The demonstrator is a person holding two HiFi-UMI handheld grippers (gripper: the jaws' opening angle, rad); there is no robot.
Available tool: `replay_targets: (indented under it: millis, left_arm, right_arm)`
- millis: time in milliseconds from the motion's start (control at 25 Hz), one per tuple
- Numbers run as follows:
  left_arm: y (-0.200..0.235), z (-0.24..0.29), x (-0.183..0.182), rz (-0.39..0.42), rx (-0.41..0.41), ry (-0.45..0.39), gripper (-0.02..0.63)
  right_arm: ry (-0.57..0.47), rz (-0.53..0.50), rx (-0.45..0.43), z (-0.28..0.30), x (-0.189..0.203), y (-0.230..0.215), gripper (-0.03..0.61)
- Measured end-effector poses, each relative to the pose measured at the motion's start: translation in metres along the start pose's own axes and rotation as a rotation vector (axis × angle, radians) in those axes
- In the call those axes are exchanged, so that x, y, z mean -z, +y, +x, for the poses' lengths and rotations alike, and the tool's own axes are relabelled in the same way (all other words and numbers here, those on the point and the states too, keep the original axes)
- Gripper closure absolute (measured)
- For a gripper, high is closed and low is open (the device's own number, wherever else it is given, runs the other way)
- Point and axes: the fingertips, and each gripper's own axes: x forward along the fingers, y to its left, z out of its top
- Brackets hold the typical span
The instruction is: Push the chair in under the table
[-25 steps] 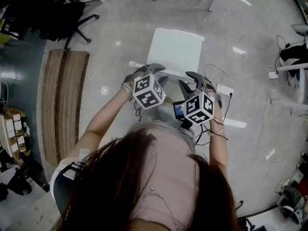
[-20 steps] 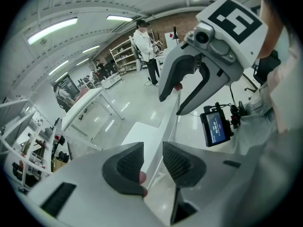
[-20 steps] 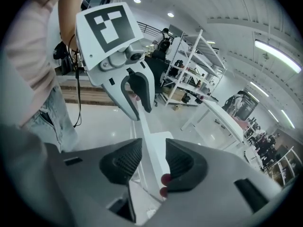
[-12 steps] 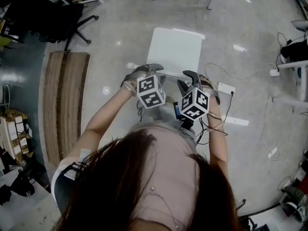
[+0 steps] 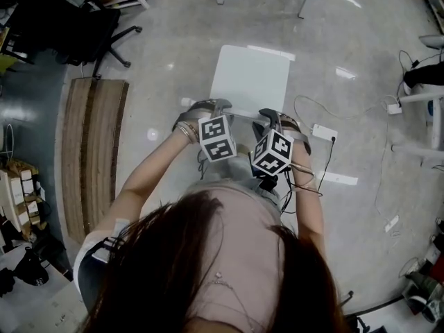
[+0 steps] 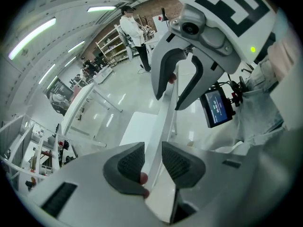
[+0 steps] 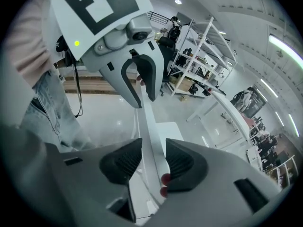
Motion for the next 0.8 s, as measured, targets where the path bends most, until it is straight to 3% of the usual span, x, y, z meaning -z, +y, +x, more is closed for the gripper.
replay_targets:
  millis: [400,800]
  left_arm:
    - [0.001,0.013,0.001,0.042,0.010,0.037,0.494]
    - [-0.004,0.022,0.005,0.133,0.034,0.108,0.489]
  right_arm:
    - [0.051,-0.026,0.033,0.012,0.003,-0.007,0.436]
    - [0.145,-0.151,-0.026,0.020,0.003,0.001,0.437]
